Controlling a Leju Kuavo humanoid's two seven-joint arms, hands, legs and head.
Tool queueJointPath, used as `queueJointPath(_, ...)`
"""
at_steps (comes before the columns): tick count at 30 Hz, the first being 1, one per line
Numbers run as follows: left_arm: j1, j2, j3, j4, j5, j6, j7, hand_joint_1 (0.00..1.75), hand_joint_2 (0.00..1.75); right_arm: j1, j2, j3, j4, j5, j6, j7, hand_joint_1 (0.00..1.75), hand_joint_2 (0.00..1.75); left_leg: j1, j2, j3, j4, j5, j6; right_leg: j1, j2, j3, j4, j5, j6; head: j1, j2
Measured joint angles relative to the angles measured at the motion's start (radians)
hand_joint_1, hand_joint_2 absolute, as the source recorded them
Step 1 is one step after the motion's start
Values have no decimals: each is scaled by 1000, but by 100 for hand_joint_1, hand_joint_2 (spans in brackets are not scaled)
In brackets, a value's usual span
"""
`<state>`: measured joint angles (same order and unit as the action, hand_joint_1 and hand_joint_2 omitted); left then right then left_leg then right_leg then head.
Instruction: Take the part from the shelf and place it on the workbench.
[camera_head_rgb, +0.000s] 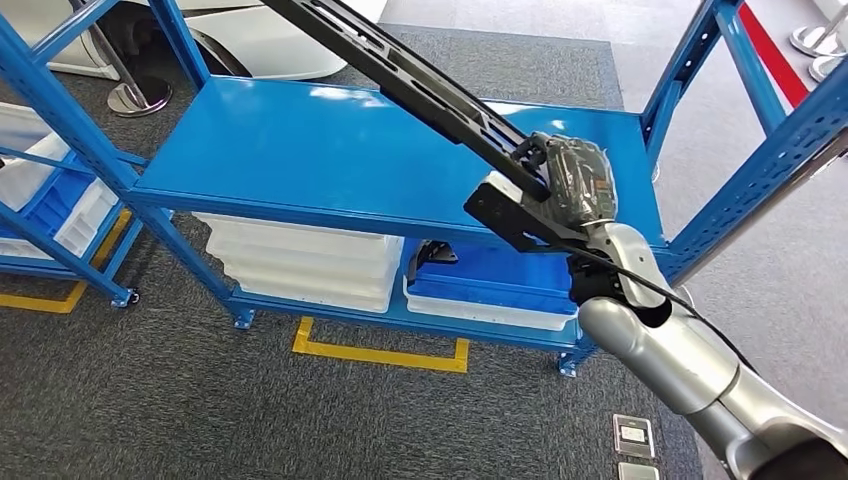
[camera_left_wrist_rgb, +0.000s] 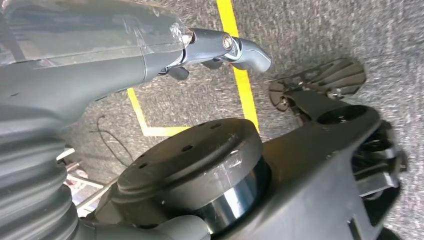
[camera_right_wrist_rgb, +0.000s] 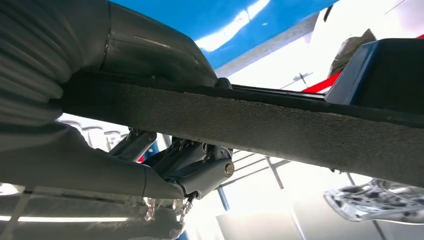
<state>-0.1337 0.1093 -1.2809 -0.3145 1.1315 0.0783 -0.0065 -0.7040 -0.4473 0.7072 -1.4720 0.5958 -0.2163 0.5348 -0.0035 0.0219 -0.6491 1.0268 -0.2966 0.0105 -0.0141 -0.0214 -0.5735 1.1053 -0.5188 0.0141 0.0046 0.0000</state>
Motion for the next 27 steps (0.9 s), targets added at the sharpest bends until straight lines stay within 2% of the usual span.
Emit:
queueJointPath(1, 0, 0, 0, 0, 0, -1, 1, 0, 175, 0, -1, 0, 0, 0, 0, 3, 175, 175, -1, 2, -6, 7, 4, -6, 3, -6, 29, -47, -11, -7, 1, 0)
queueJointPath(2, 0, 0, 0, -1, 0, -2, 2, 0, 175, -1, -2, 0, 0, 1, 0, 5, 175, 175, -1, 4, -10, 11, 9, -11, 7, -7, 39, -69, -21, -15, 1, 0)
queueJointPath(4, 1, 0, 0, -2, 0, -6, 6, 0, 175, -1, -4, 0, -1, 1, 2, 11, 175, 175, 1, 6, -14, 16, 16, -25, 8, -1, 31, -75, -10, -35, -3, 0)
queueJointPath(5, 1, 0, 0, -2, 0, -9, 8, 0, 175, -1, -5, 0, -1, 1, 4, 14, 175, 175, 3, 2, -21, 27, 2, -31, 7, 1, 24, -77, 0, -43, -5, 0)
queueJointPath(6, 1, 0, 0, -2, 0, -12, 10, 0, 175, -2, -5, 1, -2, 1, 7, 18, 175, 175, 4, -3, -31, 56, -30, -37, 6, 3, 15, -80, 11, -53, -8, 0)
queueJointPath(7, 0, 0, 0, -2, 0, -15, 10, 0, 175, -2, -6, 1, -2, 1, 11, 21, 175, 175, 6, -8, -46, 103, -78, -41, 6, 5, 5, -81, 22, -59, -13, 0)
queueJointPath(9, 0, 0, 0, -2, 0, -19, 11, 0, 175, -2, -6, 1, -3, 1, 16, 26, 175, 175, 8, -14, -73, 226, -171, -46, 9, 12, -21, -81, 43, -65, -25, 0)
queueJointPath(10, -1, 0, 0, -2, 0, -20, 11, 0, 175, -2, -6, 2, -3, 1, 17, 28, 175, 175, 8, -14, -76, 275, -189, -46, 10, 16, -35, -80, 54, -65, -29, 0)
queueJointPath(11, -1, 0, 0, -2, 0, -20, 11, 0, 175, -2, -6, 2, -3, 1, 17, 29, 175, 175, 8, -14, -66, 297, -184, -46, 11, 22, -50, -79, 66, -64, -34, 0)
queueJointPath(12, -1, 0, 0, -2, 0, -20, 11, 0, 175, -2, -6, 3, -3, 2, 17, 30, 175, 175, 8, -15, -41, 287, -162, -44, 12, 27, -64, -79, 77, -63, -38, 0)
queueJointPath(13, -1, 0, 0, -2, 0, -21, 12, 0, 175, -3, -6, 3, -3, 3, 17, 31, 175, 175, 8, -18, 1, 244, -135, -40, 13, 34, -78, -78, 89, -60, -42, 0)
queueJointPath(14, -1, 0, -1, -2, -1, -22, 12, 0, 175, -3, -6, 3, -3, 4, 17, 32, 175, 175, 9, -28, 52, 178, -118, -36, 13, 39, -90, -78, 100, -56, -46, 0)
queueJointPath(15, -2, 0, -1, -2, -2, -24, 13, 0, 175, -3, -6, 3, -4, 6, 16, 34, 175, 175, 9, -41, 102, 101, -116, -30, 14, 44, -100, -77, 110, -51, -48, 0)
queueJointPath(16, -1, 0, -1, -2, -2, -27, 13, 0, 175, -3, -6, 3, -4, 9, 16, 35, 175, 175, 8, -52, 136, 43, -118, -26, 13, 48, -107, -78, 121, -46, -47, 0)
queueJointPath(17, -1, -1, -1, -2, -3, -30, 13, 0, 175, -3, -7, 2, -5, 11, 16, 36, 175, 175, 5, -60, 155, 6, -124, -22, 12, 51, -112, -81, 133, -40, -46, 0)
queueJointPath(19, -1, -2, -2, -2, -5, -34, 13, 0, 175, -2, -8, 2, -5, 14, 16, 37, 175, 175, 0, -54, 150, -12, -110, -13, 7, 58, -118, -86, 152, -27, -44, 0)
queueJointPath(20, -1, -2, -2, -2, -6, -35, 13, 0, 175, 0, -9, 2, -5, 14, 16, 38, 175, 175, 1, -47, 142, -18, -99, -7, 5, 57, -124, -81, 145, -23, -45, 0)
queueJointPath(21, -2, -3, -2, -2, -7, -36, 13, 0, 175, 1, -11, 2, -5, 15, 16, 38, 175, 175, 2, -40, 131, -22, -87, 2, 5, 52, -134, -63, 119, -19, -43, 0)
queueJointPath(22, -2, -3, -2, -2, -7, -36, 13, 0, 175, 3, -12, 2, -5, 15, 16, 39, 175, 175, 4, -32, 117, -25, -74, 10, 4, 46, -147, -25, 73, -17, -40, 0)
queueJointPath(24, -1, -3, -2, -2, -9, -37, 13, 0, 175, 3, -14, 2, -5, 16, 17, 39, 175, 175, 3, -20, 87, -24, -50, 17, 3, 35, -175, 99, -31, -11, -33, 0)
queueJointPath(25, -1, -3, -3, -2, -9, -37, 13, 0, 175, 4, -14, 2, -5, 16, 17, 39, 175, 175, 3, -14, 72, -22, -38, 17, 2, 34, -183, 161, -55, -8, -30, 0)
queueJointPath(26, -1, -4, -3, -2, -9, -37, 13, 0, 175, 5, -14, 2, -5, 16, 17, 39, 175, 175, 3, -7, 56, -20, -27, 16, 1, 33, -182, 203, -51, -5, -29, 0)
queueJointPath(27, -1, -4, -3, -2, -10, -37, 13, 0, 175, 5, -14, 2, -5, 17, 17, 40, 175, 175, 3, -2, 41, -16, -16, 14, 1, 32, -168, 215, -26, -4, -28, 0)
